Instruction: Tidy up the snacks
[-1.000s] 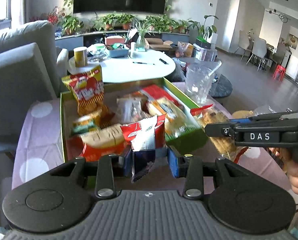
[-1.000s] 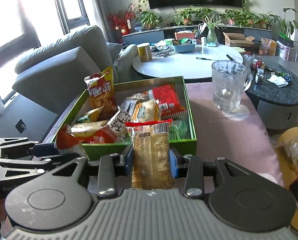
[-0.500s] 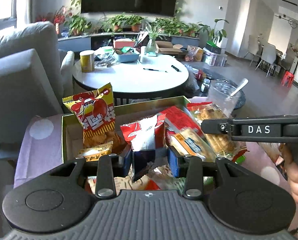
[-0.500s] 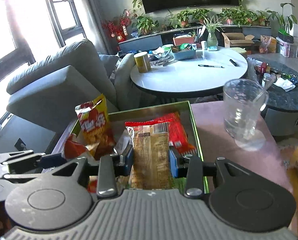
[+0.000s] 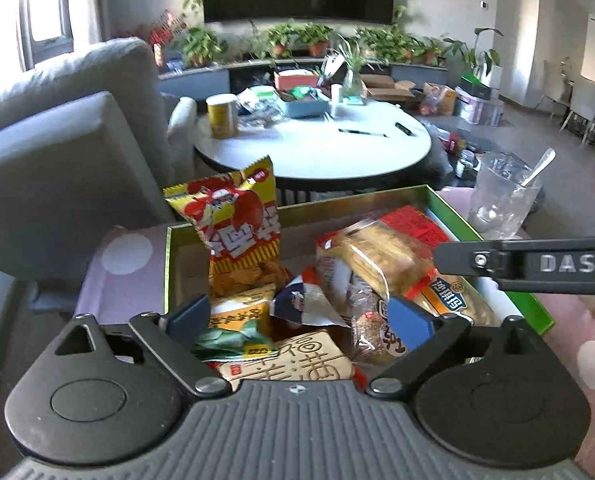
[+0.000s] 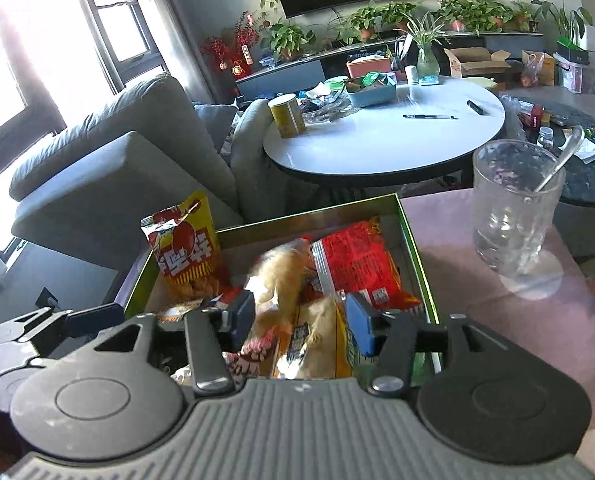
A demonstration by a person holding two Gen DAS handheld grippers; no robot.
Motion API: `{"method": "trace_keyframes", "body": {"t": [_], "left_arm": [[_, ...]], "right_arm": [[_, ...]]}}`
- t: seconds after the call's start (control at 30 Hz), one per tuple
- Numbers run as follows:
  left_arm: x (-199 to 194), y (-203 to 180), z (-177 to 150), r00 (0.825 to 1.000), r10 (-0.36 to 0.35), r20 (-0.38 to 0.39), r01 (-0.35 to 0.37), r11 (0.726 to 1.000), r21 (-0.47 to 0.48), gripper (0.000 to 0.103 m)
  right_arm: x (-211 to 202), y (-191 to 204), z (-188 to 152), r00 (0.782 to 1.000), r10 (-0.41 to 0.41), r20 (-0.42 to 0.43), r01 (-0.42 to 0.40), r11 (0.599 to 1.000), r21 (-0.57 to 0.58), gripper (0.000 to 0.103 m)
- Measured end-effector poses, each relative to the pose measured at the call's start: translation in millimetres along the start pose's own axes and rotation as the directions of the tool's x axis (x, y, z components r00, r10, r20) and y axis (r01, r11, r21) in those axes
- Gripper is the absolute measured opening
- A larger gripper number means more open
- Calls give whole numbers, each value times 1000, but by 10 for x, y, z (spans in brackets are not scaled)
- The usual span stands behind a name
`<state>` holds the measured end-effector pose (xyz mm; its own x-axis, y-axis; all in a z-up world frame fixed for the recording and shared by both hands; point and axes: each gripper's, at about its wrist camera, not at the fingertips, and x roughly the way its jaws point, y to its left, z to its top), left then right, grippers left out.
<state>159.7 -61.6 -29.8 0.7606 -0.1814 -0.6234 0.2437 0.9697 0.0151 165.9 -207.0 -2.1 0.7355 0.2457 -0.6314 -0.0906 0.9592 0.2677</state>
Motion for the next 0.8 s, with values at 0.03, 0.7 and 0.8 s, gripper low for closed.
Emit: {"method": "trace_keyframes", "body": {"t": [0.03, 0.7, 0.8], "left_arm": [[-28, -11, -11, 1000, 7, 7, -7, 1000, -1, 98], [-684, -111, -232, 994, 42, 99, -39, 999, -35, 102], [-752, -127, -256, 994, 45, 102, -41, 999, -33, 102]], "right_arm": [[-19, -1, 0, 1000, 5, 1, -5, 1000, 1, 63], [-649, 131, -309, 998, 27, 49, -25, 999, -42, 65], [-716, 143, -341, 998, 31, 56, -28, 999, -41, 65]]}}
